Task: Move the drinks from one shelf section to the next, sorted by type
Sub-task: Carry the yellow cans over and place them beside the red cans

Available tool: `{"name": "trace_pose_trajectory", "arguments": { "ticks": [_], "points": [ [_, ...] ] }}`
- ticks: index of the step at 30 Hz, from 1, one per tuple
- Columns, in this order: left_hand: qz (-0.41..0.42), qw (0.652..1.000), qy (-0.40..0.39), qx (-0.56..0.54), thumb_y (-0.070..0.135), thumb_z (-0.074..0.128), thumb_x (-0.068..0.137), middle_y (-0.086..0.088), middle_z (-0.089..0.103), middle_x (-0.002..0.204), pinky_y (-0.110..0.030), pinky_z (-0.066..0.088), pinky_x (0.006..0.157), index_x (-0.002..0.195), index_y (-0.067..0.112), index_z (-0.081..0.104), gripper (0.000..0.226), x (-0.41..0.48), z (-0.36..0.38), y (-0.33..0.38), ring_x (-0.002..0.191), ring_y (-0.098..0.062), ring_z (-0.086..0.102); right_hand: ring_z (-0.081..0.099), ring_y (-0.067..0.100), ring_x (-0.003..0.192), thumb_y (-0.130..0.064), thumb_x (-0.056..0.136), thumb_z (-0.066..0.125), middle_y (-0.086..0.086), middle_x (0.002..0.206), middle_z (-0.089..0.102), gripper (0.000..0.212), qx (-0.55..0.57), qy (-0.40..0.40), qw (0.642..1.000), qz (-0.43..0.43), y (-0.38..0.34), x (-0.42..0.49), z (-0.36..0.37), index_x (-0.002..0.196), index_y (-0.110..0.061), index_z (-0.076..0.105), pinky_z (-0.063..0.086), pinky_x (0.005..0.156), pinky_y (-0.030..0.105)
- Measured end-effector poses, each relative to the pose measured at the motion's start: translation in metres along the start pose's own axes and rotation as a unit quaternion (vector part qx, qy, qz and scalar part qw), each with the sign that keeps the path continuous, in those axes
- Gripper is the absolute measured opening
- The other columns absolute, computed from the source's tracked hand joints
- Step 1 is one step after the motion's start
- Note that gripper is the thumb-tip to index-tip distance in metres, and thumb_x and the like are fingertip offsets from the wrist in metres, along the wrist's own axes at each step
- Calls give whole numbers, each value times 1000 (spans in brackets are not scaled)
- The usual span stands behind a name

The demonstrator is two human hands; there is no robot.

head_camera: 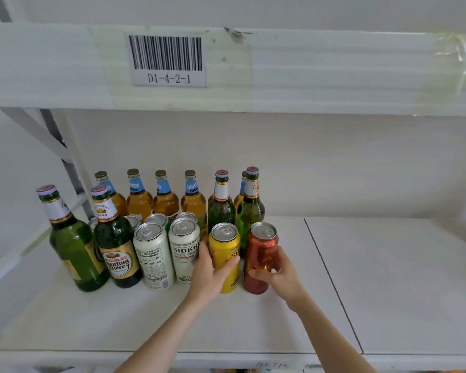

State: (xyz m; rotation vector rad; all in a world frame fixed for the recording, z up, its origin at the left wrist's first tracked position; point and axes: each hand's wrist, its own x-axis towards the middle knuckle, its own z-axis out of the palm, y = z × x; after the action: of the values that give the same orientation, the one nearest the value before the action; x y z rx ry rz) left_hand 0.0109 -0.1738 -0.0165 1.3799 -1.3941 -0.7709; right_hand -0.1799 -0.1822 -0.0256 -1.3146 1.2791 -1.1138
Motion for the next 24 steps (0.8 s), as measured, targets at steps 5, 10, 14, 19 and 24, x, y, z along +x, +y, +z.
{"name": "trace_pose_trajectory", "arguments": {
  "ticks": [5,10,14,19,24],
  "points": [
    [-14,1000,-7,-22,52,74,73,2,53,130,-39,41,106,134,17,42,77,-10,1,1,124,-18,50,69,22,99,-20,58,83,5,107,72,62,79,-20,996,42,-2,-14,-7,116,-20,61,57,83,41],
    [-63,994,-26,-82,55,69,74,3,55,128,-37,48,99,130,28,42,67,-22,-2,2,117,-14,56,68,24,100,-27,60,81,3,108,71,63,133,4,986,97,-2,-32,-10,119,-25,60,56,85,48],
    [-85,987,-47,-127,46,71,80,7,59,125,-25,49,86,130,34,43,59,-32,-7,1,110,-6,60,66,26,102,-20,71,82,6,110,70,55,141,26,982,121,1,-49,-12,121,-23,59,52,91,55],
    [-136,974,-84,-159,59,70,72,10,64,115,-26,52,77,111,44,48,48,-45,-18,3,102,-9,65,70,19,90,-22,69,83,5,105,72,54,143,44,981,123,-4,-70,-13,118,-21,60,54,70,37],
    [-161,971,-93,-153,48,72,82,6,67,111,-27,53,73,108,36,52,34,-53,-18,3,97,-10,67,72,19,87,-22,71,82,5,102,73,50,136,58,982,118,-9,-87,-15,116,-21,62,55,69,36]
  ]
}}
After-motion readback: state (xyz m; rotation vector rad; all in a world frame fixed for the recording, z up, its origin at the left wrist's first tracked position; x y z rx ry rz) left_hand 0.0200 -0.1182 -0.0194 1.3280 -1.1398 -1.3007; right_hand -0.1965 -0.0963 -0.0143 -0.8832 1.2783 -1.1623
